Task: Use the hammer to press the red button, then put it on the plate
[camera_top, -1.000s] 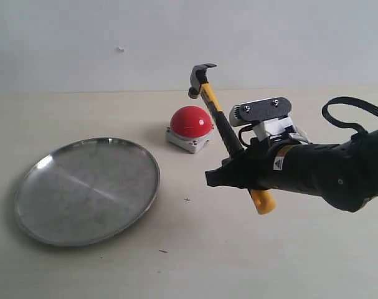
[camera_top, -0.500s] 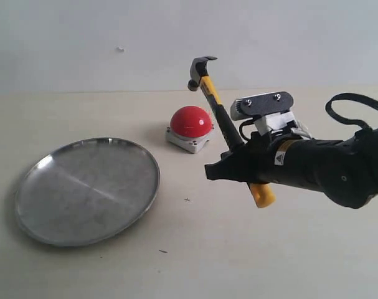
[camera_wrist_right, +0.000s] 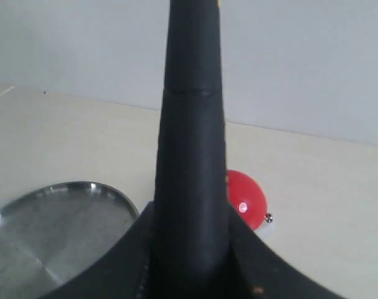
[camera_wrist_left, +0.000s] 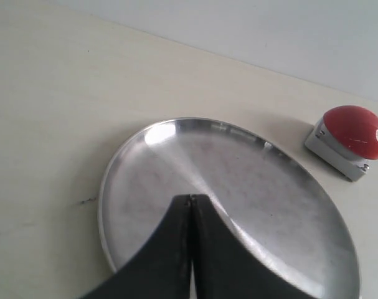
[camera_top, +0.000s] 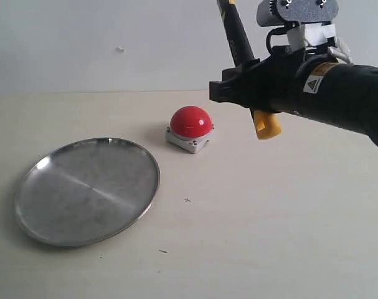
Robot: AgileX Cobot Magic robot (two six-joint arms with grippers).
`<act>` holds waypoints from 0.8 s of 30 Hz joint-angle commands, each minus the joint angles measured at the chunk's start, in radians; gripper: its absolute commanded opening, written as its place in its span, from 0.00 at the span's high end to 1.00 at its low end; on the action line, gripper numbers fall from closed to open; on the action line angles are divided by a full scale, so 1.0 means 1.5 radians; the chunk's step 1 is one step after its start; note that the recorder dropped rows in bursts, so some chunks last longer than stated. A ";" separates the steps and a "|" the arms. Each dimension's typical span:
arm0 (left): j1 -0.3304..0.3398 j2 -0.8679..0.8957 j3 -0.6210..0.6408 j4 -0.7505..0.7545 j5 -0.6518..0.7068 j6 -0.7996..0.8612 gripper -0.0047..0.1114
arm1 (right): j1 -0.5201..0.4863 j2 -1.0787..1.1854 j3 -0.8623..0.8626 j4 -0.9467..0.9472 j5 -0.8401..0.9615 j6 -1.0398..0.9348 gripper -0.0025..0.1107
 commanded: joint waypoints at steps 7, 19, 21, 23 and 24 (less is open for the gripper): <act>0.002 -0.003 0.002 -0.001 -0.008 0.000 0.96 | -0.004 0.141 -0.010 -0.001 -0.046 -0.029 0.98; 0.002 -0.003 0.002 -0.001 -0.008 0.000 0.96 | -0.004 0.242 -0.010 0.015 -0.085 0.007 0.98; 0.002 -0.003 0.002 -0.001 -0.008 0.000 0.96 | -0.004 0.206 -0.010 0.015 -0.099 0.018 0.98; 0.002 -0.003 0.002 -0.001 -0.008 0.000 0.96 | -0.004 0.172 -0.010 0.016 -0.106 0.021 0.98; 0.002 -0.003 0.002 -0.001 -0.008 0.000 0.96 | -0.004 0.154 -0.010 0.016 -0.106 0.021 0.98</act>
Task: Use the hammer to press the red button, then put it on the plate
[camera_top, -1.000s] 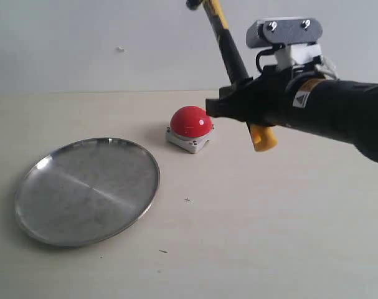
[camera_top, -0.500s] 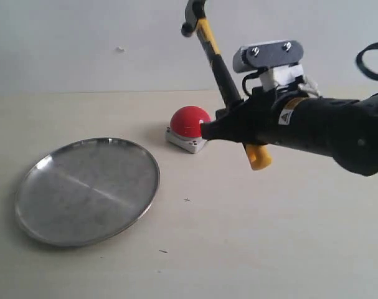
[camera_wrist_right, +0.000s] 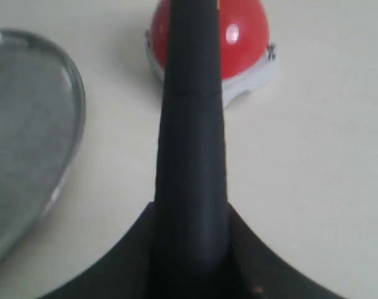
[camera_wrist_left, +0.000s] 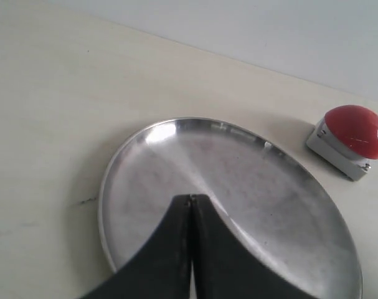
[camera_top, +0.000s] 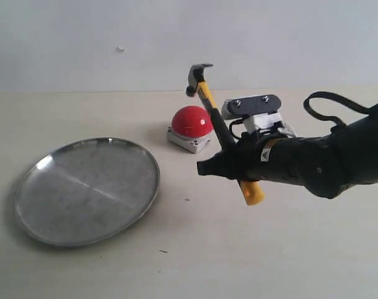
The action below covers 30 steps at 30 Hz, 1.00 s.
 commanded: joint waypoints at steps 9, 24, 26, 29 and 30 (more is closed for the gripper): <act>0.002 -0.003 0.002 -0.002 -0.008 0.000 0.96 | -0.004 -0.170 -0.010 -0.208 -0.081 0.206 0.98; 0.002 -0.003 0.002 -0.002 -0.008 0.000 0.96 | -0.004 -0.076 -0.010 -0.493 -0.378 0.558 0.98; 0.002 -0.003 0.002 -0.002 -0.008 0.000 0.96 | -0.004 -0.066 -0.010 -0.493 -0.382 0.559 0.98; 0.002 -0.003 0.002 -0.002 -0.008 0.000 0.96 | -0.004 -0.063 -0.010 -0.493 -0.382 0.559 0.98; 0.002 -0.003 0.002 -0.002 -0.008 0.000 0.96 | -0.004 -0.063 -0.010 -0.493 -0.382 0.559 0.98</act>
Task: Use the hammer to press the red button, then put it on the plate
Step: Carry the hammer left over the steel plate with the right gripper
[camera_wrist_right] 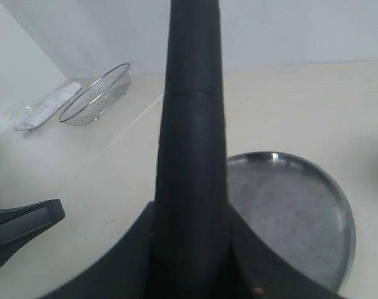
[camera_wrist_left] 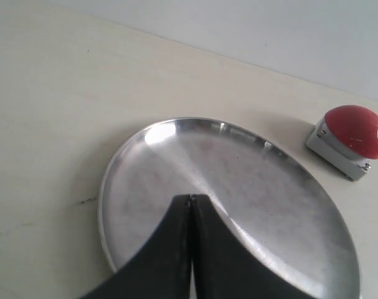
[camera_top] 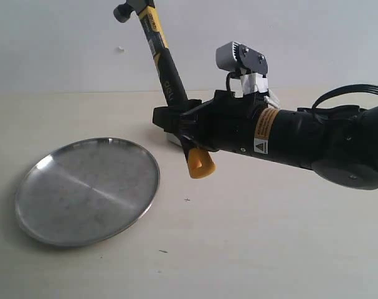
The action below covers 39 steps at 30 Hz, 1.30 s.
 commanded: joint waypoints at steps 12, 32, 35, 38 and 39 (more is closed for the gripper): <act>0.002 -0.003 0.002 -0.001 -0.008 0.000 0.96 | 0.020 -0.005 -0.100 -0.139 -0.067 0.169 0.98; 0.002 -0.003 0.002 0.000 -0.008 0.000 0.96 | 0.140 0.256 -0.323 -0.029 0.133 0.141 0.98; 0.002 -0.003 0.002 0.000 -0.008 0.000 0.96 | 0.160 0.270 -0.356 -0.029 0.222 0.128 0.98; 0.002 -0.003 0.002 0.000 -0.008 0.000 0.96 | 0.193 0.276 -0.387 -0.034 0.320 0.102 0.98; 0.002 -0.003 0.002 0.000 -0.008 0.000 0.96 | 0.200 0.279 -0.394 -0.034 0.333 0.097 0.98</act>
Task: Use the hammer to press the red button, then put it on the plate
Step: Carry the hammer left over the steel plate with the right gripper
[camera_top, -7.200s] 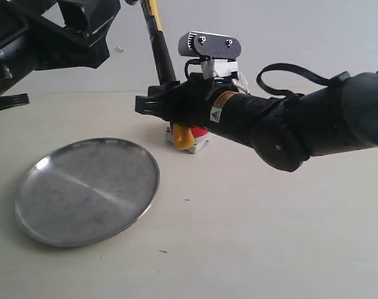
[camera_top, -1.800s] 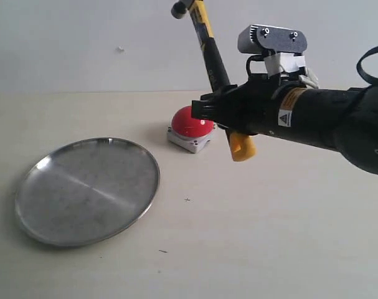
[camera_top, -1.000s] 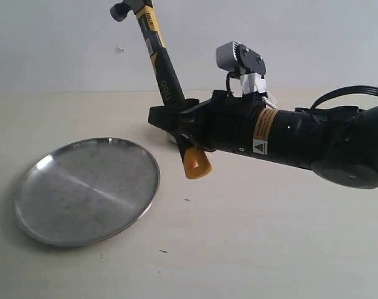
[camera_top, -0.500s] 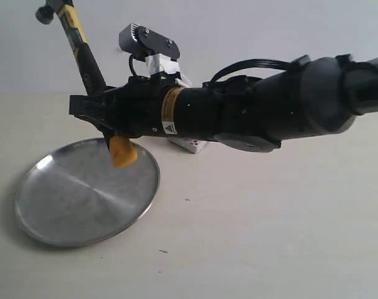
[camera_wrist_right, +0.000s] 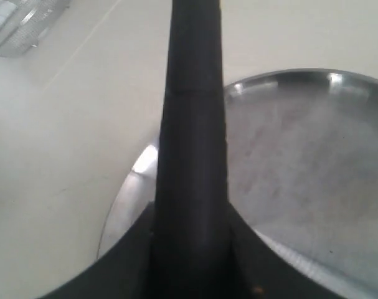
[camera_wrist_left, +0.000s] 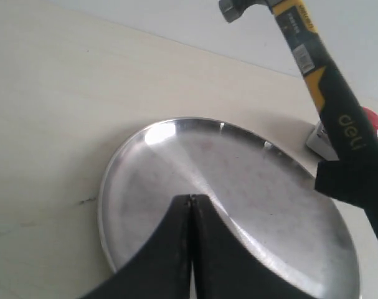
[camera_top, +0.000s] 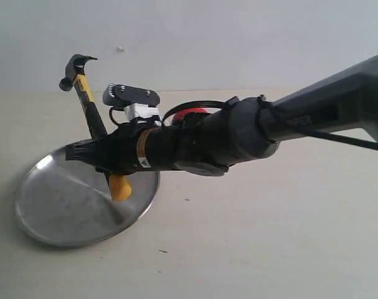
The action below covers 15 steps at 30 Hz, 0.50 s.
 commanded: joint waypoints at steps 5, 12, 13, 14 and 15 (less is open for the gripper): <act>0.002 -0.003 0.002 0.000 -0.008 0.000 0.96 | 0.062 0.014 -0.053 -0.003 0.039 -0.046 0.98; 0.002 -0.003 0.002 0.000 -0.008 0.000 0.96 | 0.059 0.045 -0.053 -0.003 -0.016 0.018 0.98; 0.002 -0.003 0.002 0.000 -0.008 0.000 0.96 | 0.057 0.048 -0.053 -0.004 -0.046 0.029 0.98; 0.002 -0.003 0.002 0.000 -0.008 0.000 0.96 | 0.056 0.048 -0.053 -0.004 -0.061 0.038 0.98; 0.002 -0.003 0.002 0.000 -0.008 0.000 0.96 | 0.056 0.048 -0.053 -0.004 -0.067 0.041 0.98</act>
